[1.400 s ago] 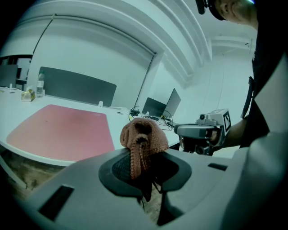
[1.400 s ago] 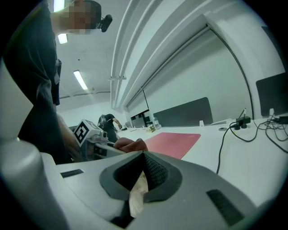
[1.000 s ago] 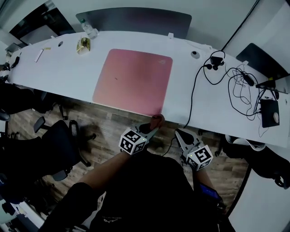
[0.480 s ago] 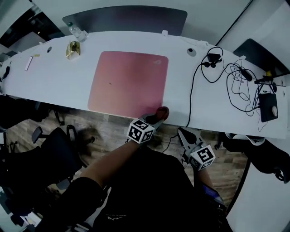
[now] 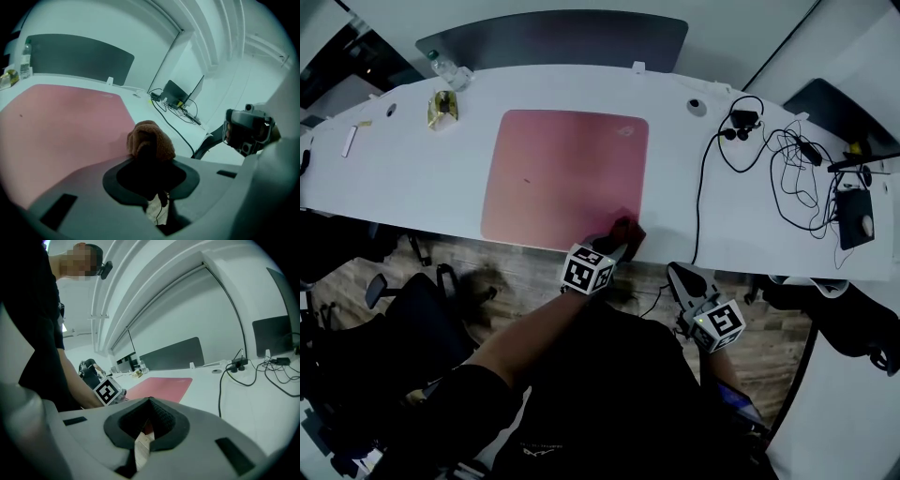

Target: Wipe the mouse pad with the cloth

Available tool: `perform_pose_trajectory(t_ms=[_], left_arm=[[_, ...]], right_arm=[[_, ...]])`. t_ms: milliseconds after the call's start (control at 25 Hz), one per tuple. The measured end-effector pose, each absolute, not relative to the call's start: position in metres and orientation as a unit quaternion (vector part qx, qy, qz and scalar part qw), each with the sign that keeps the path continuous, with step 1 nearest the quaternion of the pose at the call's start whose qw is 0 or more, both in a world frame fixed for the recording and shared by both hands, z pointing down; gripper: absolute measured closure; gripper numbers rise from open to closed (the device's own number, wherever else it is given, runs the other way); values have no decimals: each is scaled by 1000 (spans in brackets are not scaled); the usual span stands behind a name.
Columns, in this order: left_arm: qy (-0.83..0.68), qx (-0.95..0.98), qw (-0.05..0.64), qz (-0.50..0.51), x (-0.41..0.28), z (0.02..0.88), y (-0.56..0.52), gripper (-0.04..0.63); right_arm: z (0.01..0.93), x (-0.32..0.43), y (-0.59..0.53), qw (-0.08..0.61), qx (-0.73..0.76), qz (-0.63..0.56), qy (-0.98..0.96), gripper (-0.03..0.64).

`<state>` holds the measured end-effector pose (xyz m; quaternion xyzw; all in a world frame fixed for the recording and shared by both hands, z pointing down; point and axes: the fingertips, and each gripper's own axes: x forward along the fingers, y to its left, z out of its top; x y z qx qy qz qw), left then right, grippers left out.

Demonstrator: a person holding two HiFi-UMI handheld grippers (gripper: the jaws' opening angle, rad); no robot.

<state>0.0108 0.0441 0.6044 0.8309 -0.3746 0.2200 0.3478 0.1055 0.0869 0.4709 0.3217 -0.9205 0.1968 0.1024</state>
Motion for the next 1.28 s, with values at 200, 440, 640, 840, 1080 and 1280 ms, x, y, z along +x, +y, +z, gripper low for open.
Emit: perform_pose_trajectory(t_ms=[200, 440, 640, 840, 1080, 1280], left_arm=[[-395, 823, 334, 236, -17, 606, 50, 514], [-424, 811, 324, 240, -58, 609, 52, 512], [-458, 794, 321, 236, -105, 608, 50, 512], [-479, 783, 311, 245, -148, 609, 49, 512], [-503, 770, 306, 246, -198, 611, 46, 512], [-537, 746, 312, 239, -246, 610, 46, 512]], right_arm=[[470, 88, 83, 107, 309, 194, -925, 594], [470, 68, 78, 115, 294, 188, -930, 594], [468, 49, 71, 117, 284, 187, -933, 594], [469, 28, 60, 118, 274, 183, -937, 594], [466, 0, 45, 120, 261, 182, -940, 594], [467, -13, 35, 127, 263, 177, -940, 594]])
